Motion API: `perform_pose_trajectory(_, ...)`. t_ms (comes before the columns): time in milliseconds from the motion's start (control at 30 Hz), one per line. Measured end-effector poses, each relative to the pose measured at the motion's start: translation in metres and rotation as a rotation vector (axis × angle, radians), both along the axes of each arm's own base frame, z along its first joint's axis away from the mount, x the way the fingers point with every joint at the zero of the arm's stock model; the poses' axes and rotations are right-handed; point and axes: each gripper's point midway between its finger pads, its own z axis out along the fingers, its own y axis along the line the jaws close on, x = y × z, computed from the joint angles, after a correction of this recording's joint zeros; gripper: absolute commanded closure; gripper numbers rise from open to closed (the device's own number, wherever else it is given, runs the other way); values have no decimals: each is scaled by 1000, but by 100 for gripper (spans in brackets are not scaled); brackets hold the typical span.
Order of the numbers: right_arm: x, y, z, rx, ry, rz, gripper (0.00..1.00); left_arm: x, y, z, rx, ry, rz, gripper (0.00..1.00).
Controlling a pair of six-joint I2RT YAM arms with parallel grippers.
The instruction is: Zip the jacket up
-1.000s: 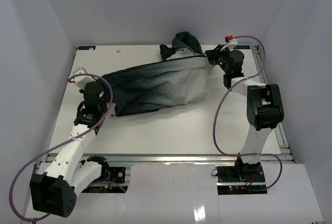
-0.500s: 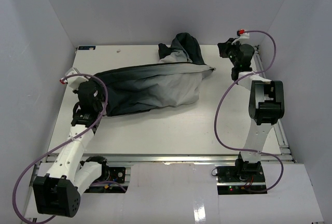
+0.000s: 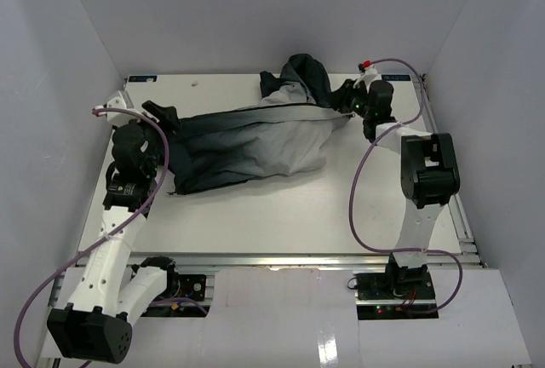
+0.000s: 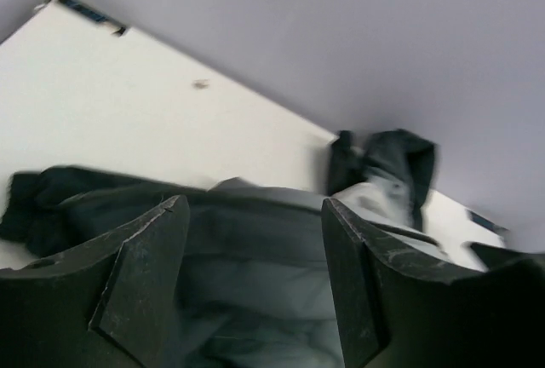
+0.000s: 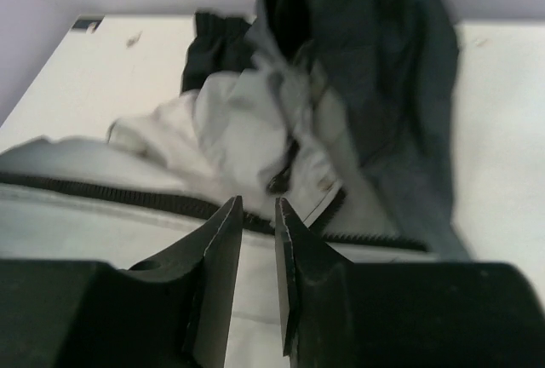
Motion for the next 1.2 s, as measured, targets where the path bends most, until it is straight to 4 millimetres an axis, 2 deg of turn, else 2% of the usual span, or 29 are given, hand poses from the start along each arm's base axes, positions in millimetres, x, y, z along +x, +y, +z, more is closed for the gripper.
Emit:
perform_pose_trajectory(100,-28,27,-31,8,83,40,75,5,-15,41,0,-70,-82,26)
perform_pose_trajectory(167,-51,43,-57,-6,139,51,75,9,-23,51,4,-83,-125,26)
perform_pose_trajectory(300,-109,71,-102,-46,227,79,74,23,-49,35,26,-45,-262,26)
perform_pose_trajectory(400,-145,82,-115,-58,242,95,74,46,-81,5,41,14,-428,28)
perform_pose_trajectory(500,-168,86,-113,-38,228,111,74,72,-115,-45,54,126,-578,28)
perform_pose_trajectory(600,-186,79,-112,-24,208,97,69,85,-162,-95,110,241,-731,26)
perform_pose_trajectory(700,-196,75,-107,-15,185,96,61,87,-215,-119,212,279,-903,25)
perform_pose_trajectory(767,-200,74,-99,-13,164,98,54,86,-244,-122,268,279,-998,24)
perform_pose_trajectory(800,-200,73,-91,-10,145,97,51,86,-253,-123,288,284,-1026,24)
perform_pose_trajectory(867,-199,72,-76,-3,106,92,36,84,-270,-125,325,291,-1073,22)
perform_pose_trajectory(933,-198,70,-59,6,70,83,31,81,-277,-133,351,310,-1077,19)
perform_pose_trajectory(1067,-197,62,-11,44,-28,40,26,68,-294,-158,398,381,-1072,18)
perform_pose_trajectory(1200,-192,42,13,51,-64,-62,24,58,-311,-191,408,464,-1062,17)
